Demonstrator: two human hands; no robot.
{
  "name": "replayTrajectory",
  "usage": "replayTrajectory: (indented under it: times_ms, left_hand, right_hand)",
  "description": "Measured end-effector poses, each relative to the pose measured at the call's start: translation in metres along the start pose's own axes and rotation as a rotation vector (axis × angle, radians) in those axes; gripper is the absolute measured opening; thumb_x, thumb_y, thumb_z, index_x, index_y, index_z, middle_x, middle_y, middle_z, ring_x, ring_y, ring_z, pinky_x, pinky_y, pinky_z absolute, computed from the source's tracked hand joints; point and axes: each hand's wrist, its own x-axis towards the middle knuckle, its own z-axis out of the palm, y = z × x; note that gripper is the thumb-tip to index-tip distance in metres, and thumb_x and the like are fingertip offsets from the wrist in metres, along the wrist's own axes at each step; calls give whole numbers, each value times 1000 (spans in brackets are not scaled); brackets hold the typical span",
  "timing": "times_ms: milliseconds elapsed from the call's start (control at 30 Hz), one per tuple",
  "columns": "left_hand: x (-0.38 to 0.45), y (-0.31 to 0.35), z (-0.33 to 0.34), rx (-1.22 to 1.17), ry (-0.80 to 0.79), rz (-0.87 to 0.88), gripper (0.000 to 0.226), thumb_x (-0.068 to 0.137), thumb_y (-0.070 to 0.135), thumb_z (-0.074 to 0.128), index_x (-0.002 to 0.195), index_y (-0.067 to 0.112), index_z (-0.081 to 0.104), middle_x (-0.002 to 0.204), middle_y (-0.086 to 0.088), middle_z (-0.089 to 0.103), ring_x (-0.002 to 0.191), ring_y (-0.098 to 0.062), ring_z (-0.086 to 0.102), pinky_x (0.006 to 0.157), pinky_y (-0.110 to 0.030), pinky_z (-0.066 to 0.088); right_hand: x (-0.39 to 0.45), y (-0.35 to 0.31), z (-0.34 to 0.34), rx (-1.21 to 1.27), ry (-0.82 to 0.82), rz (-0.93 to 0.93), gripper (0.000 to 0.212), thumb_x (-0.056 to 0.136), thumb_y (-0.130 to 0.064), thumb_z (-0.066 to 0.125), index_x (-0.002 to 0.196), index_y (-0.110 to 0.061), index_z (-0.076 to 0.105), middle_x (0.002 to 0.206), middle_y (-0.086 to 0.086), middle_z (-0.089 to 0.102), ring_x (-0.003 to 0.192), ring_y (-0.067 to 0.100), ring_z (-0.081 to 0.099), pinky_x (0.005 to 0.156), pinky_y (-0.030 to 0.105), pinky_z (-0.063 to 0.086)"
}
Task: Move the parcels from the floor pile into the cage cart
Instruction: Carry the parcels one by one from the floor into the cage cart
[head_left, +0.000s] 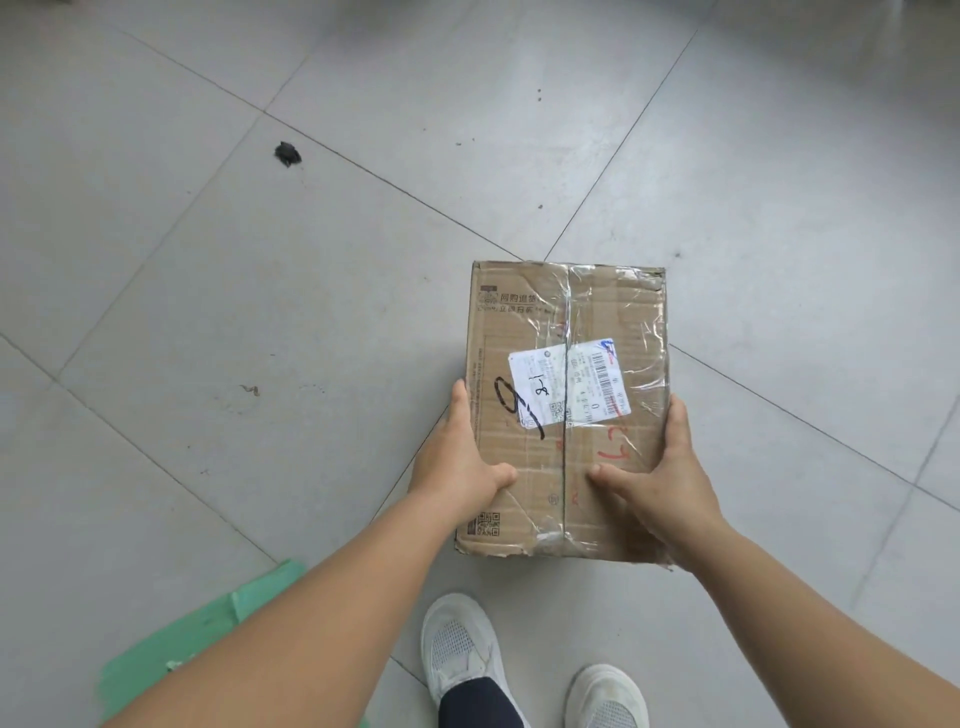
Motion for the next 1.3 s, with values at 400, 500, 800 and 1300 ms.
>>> replayTrajectory:
  times_ms: [400,500,800,1300]
  left_hand:
    - [-213,97,-82,-178,127,147,107,81,16,72,153,34,-6,156,6,26,135,-17,38,100,-28,36]
    - [-268,119,-97,-218,141,190,108,81,15,70,152,36,-7,155,7,28,134,-16,40,100,-28,39]
    - [-429,165,-130,-202,151,367,105,81,18,69,152,38,-6,144,11,47,116,-15,54,85,-23,43]
    - [-675,213,-129,-94,29,962,105,74,18,75,152,40,8,112,10,64,96,-17,64,82,-42,58]
  right_hand:
    - [-187,-91,-136,-3,46,-85,118,70,-31,86,153,-41,3,144,-5,48,123,19,54,99,35,43]
    - [-236,-109,-173,-10,77,-122,119,71,-32,84,154,-40,-1,148,-5,44,127,19,51,98,34,41]
    - [-393,-122,-253,72,245,-210,110,71,-29,83,151,-40,9,137,-4,53,105,16,56,83,30,41]
    - [-682,-60,-350,303,720,-262,120,63,-40,83,152,-42,3,143,-7,49,125,17,52,106,40,43]
